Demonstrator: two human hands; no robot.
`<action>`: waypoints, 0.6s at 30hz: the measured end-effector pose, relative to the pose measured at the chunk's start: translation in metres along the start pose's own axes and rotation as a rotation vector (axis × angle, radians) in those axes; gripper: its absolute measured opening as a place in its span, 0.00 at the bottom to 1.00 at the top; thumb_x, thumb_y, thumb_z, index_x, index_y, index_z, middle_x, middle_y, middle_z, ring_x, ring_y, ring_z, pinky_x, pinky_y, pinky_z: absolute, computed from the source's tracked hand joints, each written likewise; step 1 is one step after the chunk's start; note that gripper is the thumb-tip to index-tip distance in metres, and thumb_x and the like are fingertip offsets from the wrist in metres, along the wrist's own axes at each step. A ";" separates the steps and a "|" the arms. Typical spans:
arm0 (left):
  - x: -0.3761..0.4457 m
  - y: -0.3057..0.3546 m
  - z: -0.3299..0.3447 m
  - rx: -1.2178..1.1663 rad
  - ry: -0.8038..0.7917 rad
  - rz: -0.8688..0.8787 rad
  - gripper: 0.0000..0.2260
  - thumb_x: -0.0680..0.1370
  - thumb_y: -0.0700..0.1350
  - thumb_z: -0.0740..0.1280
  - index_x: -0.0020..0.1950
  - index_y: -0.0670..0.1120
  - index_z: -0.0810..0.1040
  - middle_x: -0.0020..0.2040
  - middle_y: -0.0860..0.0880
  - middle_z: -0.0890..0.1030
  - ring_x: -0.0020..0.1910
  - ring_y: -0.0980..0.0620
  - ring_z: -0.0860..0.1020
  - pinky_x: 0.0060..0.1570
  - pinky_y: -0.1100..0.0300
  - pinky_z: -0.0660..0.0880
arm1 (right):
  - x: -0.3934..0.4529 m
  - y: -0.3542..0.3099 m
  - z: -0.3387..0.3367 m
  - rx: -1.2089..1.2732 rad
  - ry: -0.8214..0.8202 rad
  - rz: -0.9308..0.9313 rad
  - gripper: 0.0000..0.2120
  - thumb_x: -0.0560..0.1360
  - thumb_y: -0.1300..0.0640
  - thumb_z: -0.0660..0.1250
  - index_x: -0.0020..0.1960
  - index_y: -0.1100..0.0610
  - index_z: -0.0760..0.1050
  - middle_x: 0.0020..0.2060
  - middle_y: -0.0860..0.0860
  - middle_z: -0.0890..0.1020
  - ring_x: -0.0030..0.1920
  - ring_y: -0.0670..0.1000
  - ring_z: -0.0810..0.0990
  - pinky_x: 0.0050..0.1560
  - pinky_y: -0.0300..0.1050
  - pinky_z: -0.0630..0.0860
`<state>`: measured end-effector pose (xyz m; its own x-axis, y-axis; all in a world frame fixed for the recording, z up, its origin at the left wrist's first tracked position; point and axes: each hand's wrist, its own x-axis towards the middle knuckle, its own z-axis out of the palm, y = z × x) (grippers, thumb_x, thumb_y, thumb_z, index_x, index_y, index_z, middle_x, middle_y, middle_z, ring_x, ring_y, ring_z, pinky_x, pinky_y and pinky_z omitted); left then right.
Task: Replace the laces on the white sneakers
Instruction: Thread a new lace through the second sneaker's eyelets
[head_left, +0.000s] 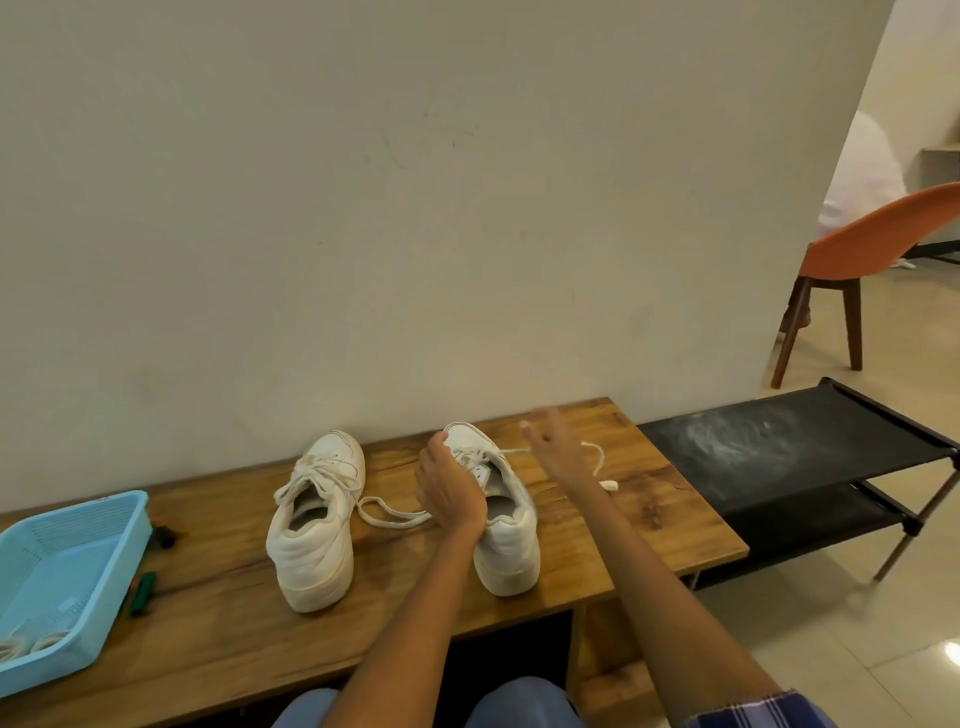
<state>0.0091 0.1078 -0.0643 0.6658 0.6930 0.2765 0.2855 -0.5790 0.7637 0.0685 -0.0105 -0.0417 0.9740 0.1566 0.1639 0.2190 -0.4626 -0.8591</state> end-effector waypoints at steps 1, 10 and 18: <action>-0.001 0.000 0.000 -0.004 0.005 0.000 0.17 0.77 0.40 0.64 0.65 0.47 0.70 0.61 0.46 0.75 0.60 0.46 0.72 0.54 0.53 0.71 | 0.001 -0.001 0.009 -0.058 -0.165 -0.035 0.11 0.79 0.51 0.63 0.54 0.59 0.75 0.47 0.52 0.79 0.47 0.51 0.77 0.49 0.46 0.73; 0.001 -0.001 0.002 -0.044 0.009 -0.034 0.12 0.81 0.43 0.58 0.64 0.45 0.71 0.59 0.45 0.77 0.57 0.45 0.75 0.52 0.50 0.75 | -0.006 -0.003 0.011 0.207 0.337 0.285 0.09 0.81 0.55 0.55 0.50 0.58 0.71 0.43 0.52 0.76 0.45 0.53 0.74 0.45 0.46 0.70; 0.016 -0.015 -0.002 -0.021 -0.241 -0.090 0.10 0.80 0.47 0.61 0.53 0.43 0.78 0.53 0.44 0.81 0.53 0.44 0.77 0.48 0.54 0.73 | -0.012 -0.006 0.016 -0.077 -0.215 0.082 0.11 0.78 0.56 0.62 0.56 0.61 0.79 0.51 0.53 0.80 0.52 0.52 0.77 0.56 0.47 0.73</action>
<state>0.0140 0.1291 -0.0700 0.7839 0.6178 0.0616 0.3385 -0.5084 0.7918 0.0547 0.0049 -0.0461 0.9556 0.2940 -0.0187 0.1516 -0.5450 -0.8246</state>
